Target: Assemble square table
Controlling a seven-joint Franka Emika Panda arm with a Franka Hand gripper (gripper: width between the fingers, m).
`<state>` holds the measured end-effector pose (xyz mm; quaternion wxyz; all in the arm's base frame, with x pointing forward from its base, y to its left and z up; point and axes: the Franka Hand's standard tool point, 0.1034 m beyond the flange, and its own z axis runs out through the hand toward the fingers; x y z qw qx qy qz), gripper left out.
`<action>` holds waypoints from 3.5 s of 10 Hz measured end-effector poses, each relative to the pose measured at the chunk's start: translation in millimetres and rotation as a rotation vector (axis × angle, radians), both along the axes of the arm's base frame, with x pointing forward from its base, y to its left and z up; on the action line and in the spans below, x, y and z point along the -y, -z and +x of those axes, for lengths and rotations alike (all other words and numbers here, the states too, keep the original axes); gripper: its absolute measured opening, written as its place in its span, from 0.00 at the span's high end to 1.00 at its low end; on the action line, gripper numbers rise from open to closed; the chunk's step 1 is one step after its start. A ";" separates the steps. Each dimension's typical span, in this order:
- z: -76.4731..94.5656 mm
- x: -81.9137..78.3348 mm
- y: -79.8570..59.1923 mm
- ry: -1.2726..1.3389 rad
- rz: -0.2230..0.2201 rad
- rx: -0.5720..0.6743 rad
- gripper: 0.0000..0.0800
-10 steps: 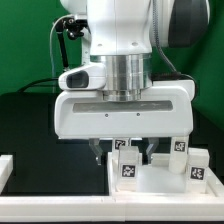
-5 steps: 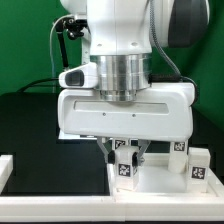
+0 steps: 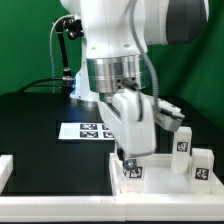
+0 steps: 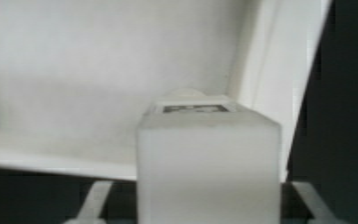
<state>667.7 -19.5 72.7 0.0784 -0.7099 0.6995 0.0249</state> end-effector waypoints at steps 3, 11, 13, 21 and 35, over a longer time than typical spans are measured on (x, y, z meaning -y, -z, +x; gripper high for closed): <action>-0.4 0.6 0.6 0.031 0.010 -0.003 0.47; -0.3 -17.7 1.1 -1.066 -0.146 0.095 0.19; 2.7 -12.7 0.9 -1.415 -0.180 0.141 0.19; 2.0 -10.9 1.5 -0.956 -0.152 0.092 0.64; 3.1 -22.1 0.3 -0.700 -0.076 0.079 0.19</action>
Offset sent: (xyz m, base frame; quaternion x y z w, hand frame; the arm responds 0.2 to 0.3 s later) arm 0.0000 0.0000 0.0000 0.0000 0.0000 0.0000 1.0000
